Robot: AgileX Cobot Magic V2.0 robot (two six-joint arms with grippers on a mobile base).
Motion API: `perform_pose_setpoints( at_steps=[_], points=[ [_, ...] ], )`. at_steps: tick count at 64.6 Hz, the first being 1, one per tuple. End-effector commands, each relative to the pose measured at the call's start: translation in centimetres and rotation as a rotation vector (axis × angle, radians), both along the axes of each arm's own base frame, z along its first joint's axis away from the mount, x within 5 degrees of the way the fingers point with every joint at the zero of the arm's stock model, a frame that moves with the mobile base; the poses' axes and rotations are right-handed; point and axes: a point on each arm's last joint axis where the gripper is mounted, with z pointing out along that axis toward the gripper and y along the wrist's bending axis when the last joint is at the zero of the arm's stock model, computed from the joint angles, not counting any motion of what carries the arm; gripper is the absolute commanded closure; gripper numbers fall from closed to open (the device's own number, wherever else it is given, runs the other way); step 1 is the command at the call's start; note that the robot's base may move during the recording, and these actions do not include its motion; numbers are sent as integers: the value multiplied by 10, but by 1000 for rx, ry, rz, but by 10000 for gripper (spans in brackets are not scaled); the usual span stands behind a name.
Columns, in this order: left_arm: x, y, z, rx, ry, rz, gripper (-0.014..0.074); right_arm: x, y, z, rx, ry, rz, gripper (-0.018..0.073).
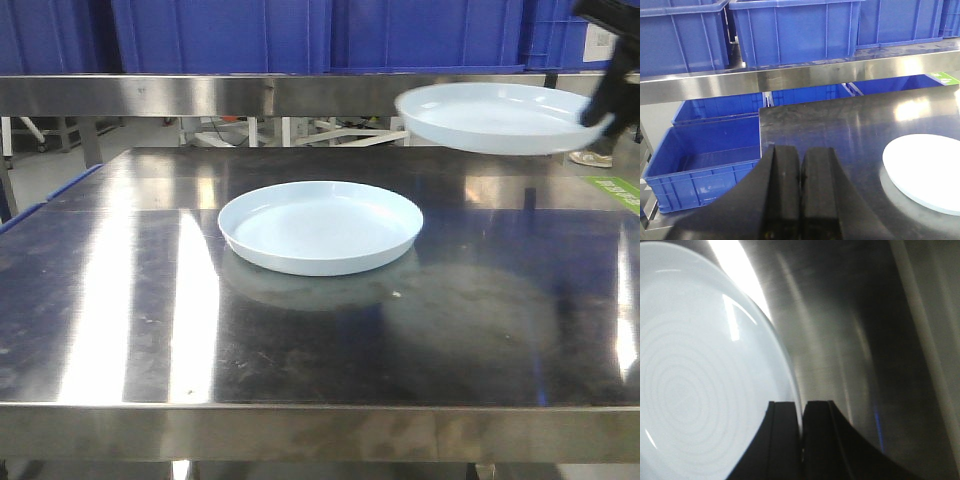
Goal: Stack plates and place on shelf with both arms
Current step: 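Lift the gripped plate with the right gripper and set it onto the centered plate, then open the right gripper and raise it off the plate stack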
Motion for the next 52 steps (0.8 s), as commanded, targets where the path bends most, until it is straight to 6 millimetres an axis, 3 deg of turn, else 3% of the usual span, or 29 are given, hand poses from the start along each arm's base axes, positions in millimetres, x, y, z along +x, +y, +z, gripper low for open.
perform_pose_setpoints(
  at_steps=[1, 16, 23, 36, 52],
  points=[
    [0, 1, 18, -33, -117, 8, 513, -3, 32, 37, 52, -127, 42, 510],
    [0, 1, 18, -33, -117, 8, 513, 2, 107, 21, 57, -134, 201, 509],
    [0, 1, 18, -33, -117, 8, 513, 3, 126, 12, 54, -123, 240, 510],
    [0, 1, 18, -33, -117, 8, 513, 1, 141, -4, 24, -68, 300, 510],
    [0, 1, 18, -33, -117, 8, 513, 4, 142, -11, 15, -59, 300, 510]
  ],
)
